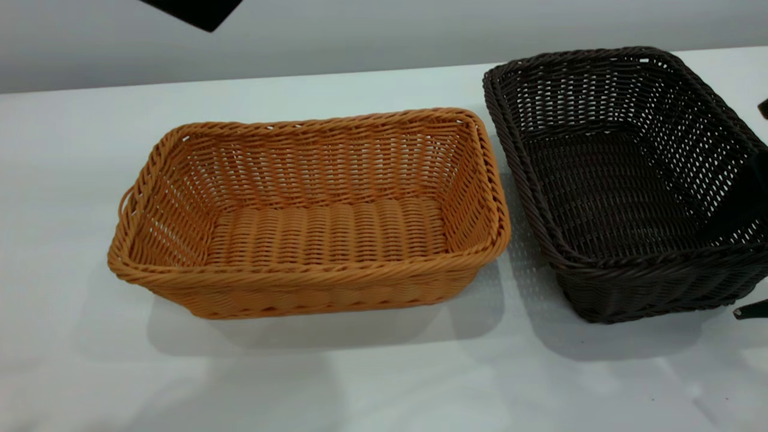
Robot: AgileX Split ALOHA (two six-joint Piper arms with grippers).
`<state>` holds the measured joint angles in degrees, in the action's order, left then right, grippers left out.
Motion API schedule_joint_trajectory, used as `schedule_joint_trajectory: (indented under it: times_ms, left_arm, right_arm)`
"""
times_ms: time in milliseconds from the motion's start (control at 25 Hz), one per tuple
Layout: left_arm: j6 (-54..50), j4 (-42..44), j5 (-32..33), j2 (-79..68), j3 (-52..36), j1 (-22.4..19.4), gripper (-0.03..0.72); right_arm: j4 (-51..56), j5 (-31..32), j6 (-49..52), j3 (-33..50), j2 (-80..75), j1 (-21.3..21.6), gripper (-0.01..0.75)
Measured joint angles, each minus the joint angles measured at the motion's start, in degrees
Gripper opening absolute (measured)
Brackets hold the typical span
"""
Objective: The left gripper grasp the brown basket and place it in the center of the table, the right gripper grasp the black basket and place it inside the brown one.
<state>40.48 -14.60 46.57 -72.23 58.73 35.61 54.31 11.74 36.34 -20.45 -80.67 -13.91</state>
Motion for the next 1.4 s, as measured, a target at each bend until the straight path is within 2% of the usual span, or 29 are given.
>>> schedule_joint_trajectory:
  times_ms: [480,760,1080,1400]
  left_arm:
    - [0.00,-0.06,-0.18,0.00,0.00,0.00,0.426]
    - [0.00,-0.06,0.07,0.00,0.00,0.00,0.426]
    - [0.00,-0.06,0.21,0.00,0.00,0.00,0.426]
    - [0.00,-0.06,0.50,0.00,-0.06,0.00,0.426]
  right_arm:
    - [1.39,-3.19,-0.14,-2.12,-2.88,0.00,0.440]
    - [1.25,-0.53,-1.25,-4.69,-8.92,-0.26,0.440]
    - [4.01,-5.03,-1.12,-4.78,-15.06,-2.27,0.440]
    - [3.84,-4.62,-3.79,-11.59,-22.01,-2.27,0.440]
